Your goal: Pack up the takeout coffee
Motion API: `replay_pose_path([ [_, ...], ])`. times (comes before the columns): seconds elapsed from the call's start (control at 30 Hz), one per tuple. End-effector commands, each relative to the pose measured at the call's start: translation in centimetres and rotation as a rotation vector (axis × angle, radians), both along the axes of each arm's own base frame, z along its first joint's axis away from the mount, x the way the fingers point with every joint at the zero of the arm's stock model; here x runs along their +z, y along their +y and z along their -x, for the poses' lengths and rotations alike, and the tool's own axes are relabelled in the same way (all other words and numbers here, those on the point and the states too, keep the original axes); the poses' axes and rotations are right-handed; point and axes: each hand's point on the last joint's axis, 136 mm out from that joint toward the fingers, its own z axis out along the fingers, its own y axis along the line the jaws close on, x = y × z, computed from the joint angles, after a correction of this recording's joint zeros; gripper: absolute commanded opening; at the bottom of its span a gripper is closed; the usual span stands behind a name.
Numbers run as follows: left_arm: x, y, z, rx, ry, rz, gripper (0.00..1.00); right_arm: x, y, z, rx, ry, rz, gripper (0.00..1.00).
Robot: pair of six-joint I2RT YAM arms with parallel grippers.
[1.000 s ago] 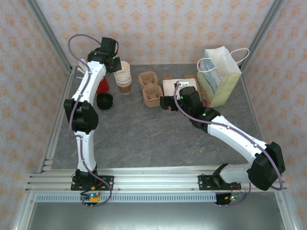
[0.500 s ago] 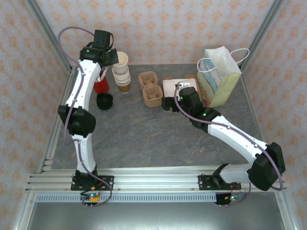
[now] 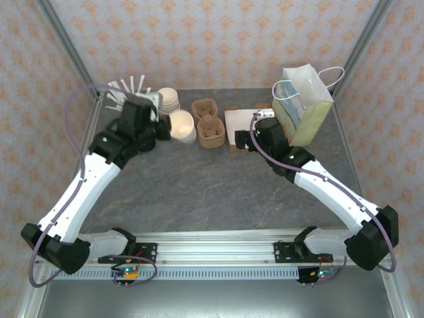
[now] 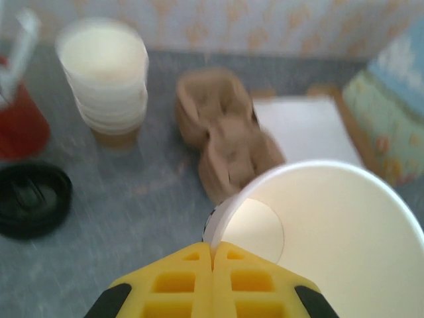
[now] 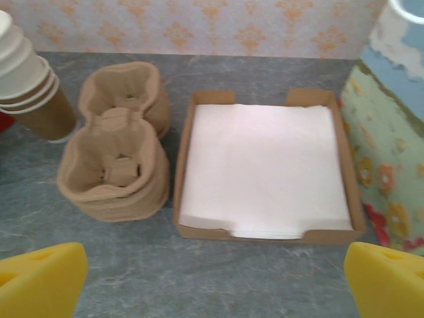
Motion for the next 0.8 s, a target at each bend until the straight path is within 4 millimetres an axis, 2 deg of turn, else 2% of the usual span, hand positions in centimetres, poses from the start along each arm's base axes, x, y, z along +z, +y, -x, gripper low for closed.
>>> replay_pose_path([
  [0.0,-4.4,-2.8,1.3,-0.037,0.031,0.022,0.0,-1.3,-2.4,0.5,-0.047,0.039,0.035,1.0],
  [0.03,-6.0,-3.7,1.9,-0.049,0.047,0.02,0.0,-0.8,-2.9,0.7,-0.058,0.024,0.019,1.0],
  [0.13,-9.7,-6.1,2.8,-0.083,0.079,0.015,0.0,-1.4,-3.1,0.8,-0.064,0.038,0.024,1.0],
  [0.23,-12.2,-8.8,3.4,-0.128,0.099,0.023,0.0,-1.9,-2.9,0.7,-0.057,0.056,0.023,1.0],
  [0.4,-15.6,-10.3,4.2,-0.153,0.142,-0.067,0.0,-2.5,-3.0,0.9,-0.059,0.074,0.027,1.0],
  [0.5,-16.5,-10.4,4.3,-0.149,0.146,-0.095,0.0,-2.7,-2.8,1.0,-0.051,0.081,0.021,1.0],
  [0.57,-16.9,-10.4,4.4,-0.15,0.146,-0.114,0.04,-2.7,-2.8,1.0,-0.05,0.082,0.017,1.0],
  [0.67,-17.0,-10.6,4.6,-0.156,0.152,-0.115,0.2,-2.6,-2.7,1.0,-0.047,0.082,0.013,1.0],
  [0.77,-15.7,-10.5,4.6,-0.153,0.132,-0.106,0.37,-2.5,-2.5,1.0,-0.042,0.083,0.003,1.0],
])
